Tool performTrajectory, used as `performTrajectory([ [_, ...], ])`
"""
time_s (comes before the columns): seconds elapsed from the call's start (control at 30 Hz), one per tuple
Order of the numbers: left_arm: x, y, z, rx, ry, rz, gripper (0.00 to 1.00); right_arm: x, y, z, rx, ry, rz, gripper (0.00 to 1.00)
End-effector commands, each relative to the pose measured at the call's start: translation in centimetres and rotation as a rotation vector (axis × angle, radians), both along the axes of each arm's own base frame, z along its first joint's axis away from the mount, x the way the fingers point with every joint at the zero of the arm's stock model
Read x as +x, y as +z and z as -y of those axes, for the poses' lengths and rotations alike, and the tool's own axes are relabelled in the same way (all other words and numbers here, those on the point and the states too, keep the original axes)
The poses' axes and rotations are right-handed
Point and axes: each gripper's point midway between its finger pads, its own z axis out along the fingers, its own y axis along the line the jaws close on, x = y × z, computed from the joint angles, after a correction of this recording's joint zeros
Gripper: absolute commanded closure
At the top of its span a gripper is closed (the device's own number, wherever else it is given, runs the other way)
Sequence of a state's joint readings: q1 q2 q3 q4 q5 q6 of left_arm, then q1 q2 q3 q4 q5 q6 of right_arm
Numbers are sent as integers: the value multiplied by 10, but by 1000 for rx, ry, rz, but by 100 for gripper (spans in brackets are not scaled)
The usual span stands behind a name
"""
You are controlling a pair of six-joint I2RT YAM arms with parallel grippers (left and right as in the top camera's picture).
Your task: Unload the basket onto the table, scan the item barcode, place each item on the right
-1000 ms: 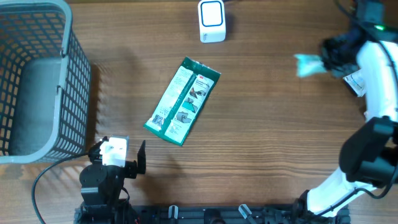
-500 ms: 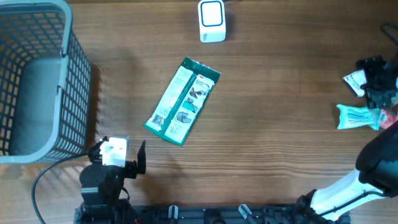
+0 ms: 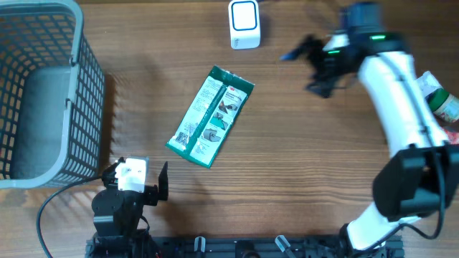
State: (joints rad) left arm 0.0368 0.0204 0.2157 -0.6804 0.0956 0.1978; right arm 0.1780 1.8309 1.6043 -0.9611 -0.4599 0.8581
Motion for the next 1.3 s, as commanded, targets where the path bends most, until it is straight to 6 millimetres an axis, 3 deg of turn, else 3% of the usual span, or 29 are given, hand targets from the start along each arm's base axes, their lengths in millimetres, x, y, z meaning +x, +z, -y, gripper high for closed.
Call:
performTrajectory([
  [0.0, 0, 1, 2, 6, -14, 7, 0, -11, -27, -32, -84, -95, -87, 0],
  [0.13, 0, 1, 2, 6, -14, 7, 0, -24, -54, -75, -103, -38, -99, 0],
  [0.27, 0, 1, 2, 6, -14, 7, 0, -38, -95, -100, -220, -36, -133, 0],
  [0.43, 0, 1, 2, 6, -14, 7, 0, -37, -122, -121, -218, -11, -133, 0],
  [0.6, 0, 1, 2, 7, -14, 7, 0, -39, -148, -123, -241, -15, -173, 0],
  [0.87, 0, 1, 2, 6, -14, 7, 0, -60, -224, -135, -221, 73, -314, 0],
  [1.1, 0, 1, 2, 6, -14, 7, 0, -83, -235, -122, -275, 105, -407, 0],
  [1.27, 0, 1, 2, 6, -14, 7, 0, -86, -225, -104, -386, 71, -444, 1],
])
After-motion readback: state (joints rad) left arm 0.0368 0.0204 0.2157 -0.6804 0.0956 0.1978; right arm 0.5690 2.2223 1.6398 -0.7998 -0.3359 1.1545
